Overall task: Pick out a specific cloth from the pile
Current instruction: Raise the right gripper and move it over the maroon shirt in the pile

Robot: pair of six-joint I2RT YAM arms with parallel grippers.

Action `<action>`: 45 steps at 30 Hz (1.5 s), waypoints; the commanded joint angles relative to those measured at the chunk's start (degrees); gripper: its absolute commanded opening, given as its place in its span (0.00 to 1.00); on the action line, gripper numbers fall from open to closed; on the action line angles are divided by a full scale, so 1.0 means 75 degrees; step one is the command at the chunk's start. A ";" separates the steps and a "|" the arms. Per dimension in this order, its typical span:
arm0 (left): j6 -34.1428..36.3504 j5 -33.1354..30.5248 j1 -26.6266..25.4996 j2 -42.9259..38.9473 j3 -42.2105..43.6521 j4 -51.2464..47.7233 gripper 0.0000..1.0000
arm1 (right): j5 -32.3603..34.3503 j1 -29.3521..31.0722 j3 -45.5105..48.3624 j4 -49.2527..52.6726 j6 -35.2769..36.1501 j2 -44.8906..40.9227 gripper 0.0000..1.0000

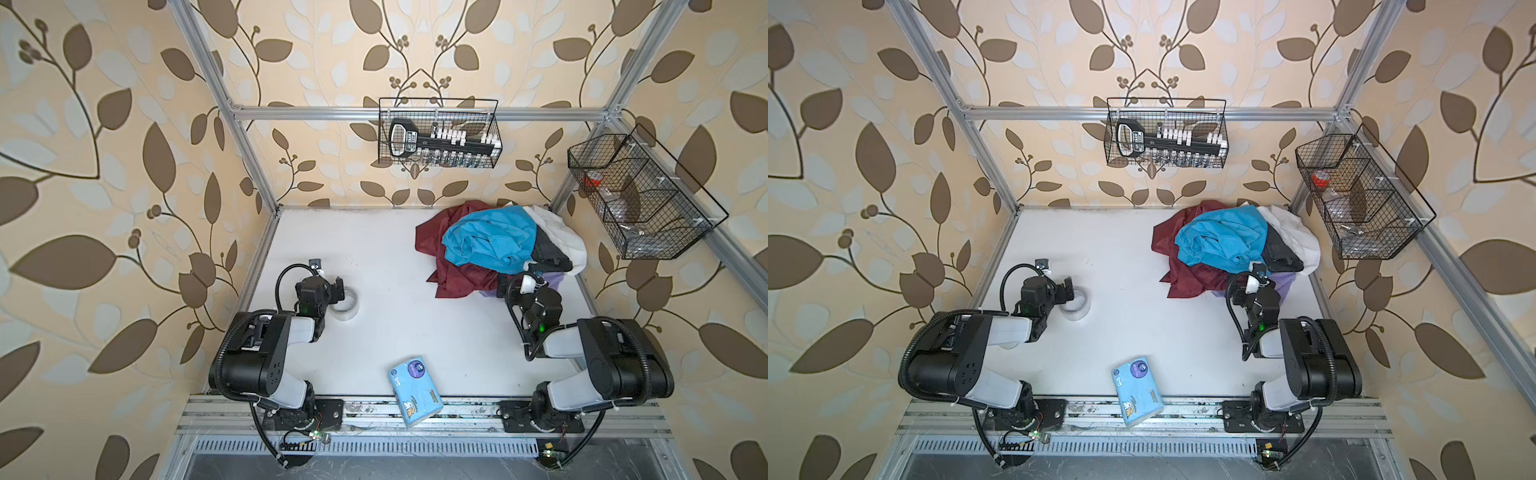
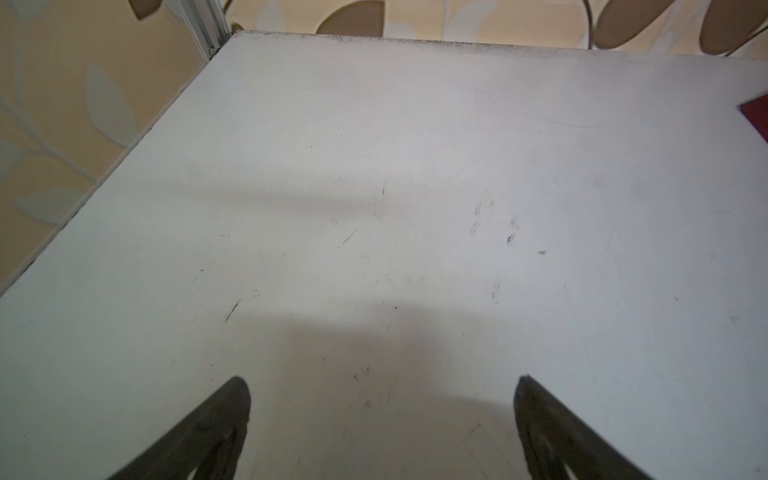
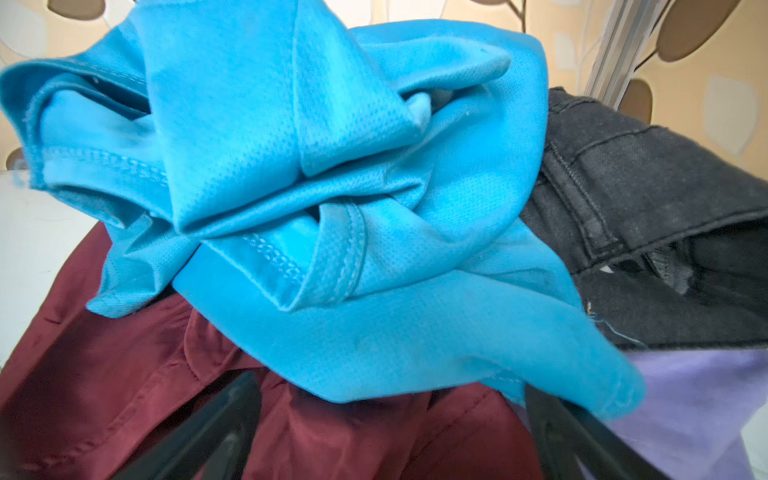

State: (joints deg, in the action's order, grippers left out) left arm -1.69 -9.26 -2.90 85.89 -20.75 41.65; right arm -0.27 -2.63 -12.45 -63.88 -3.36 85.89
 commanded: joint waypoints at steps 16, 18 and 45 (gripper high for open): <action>-0.0055 -0.0066 0.0108 -0.0023 -0.0158 0.0130 0.99 | -0.0302 -0.0126 -0.0172 -0.0049 -0.0056 -0.0004 0.99; -0.0055 -0.0067 0.0106 -0.0027 -0.0157 0.0130 0.99 | -0.0302 -0.0123 -0.0174 -0.0044 -0.0057 0.0009 1.00; -0.1253 0.0126 0.0086 -0.4687 -0.0363 -0.4329 0.99 | 0.1590 0.0727 -0.1651 0.5188 -0.0588 -0.2883 1.00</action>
State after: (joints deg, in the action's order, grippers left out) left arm -7.18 -13.10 -2.52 57.56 -24.75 18.46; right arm 7.84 2.24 -22.28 -39.03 -5.06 68.12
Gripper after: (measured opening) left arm 0.989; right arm 0.995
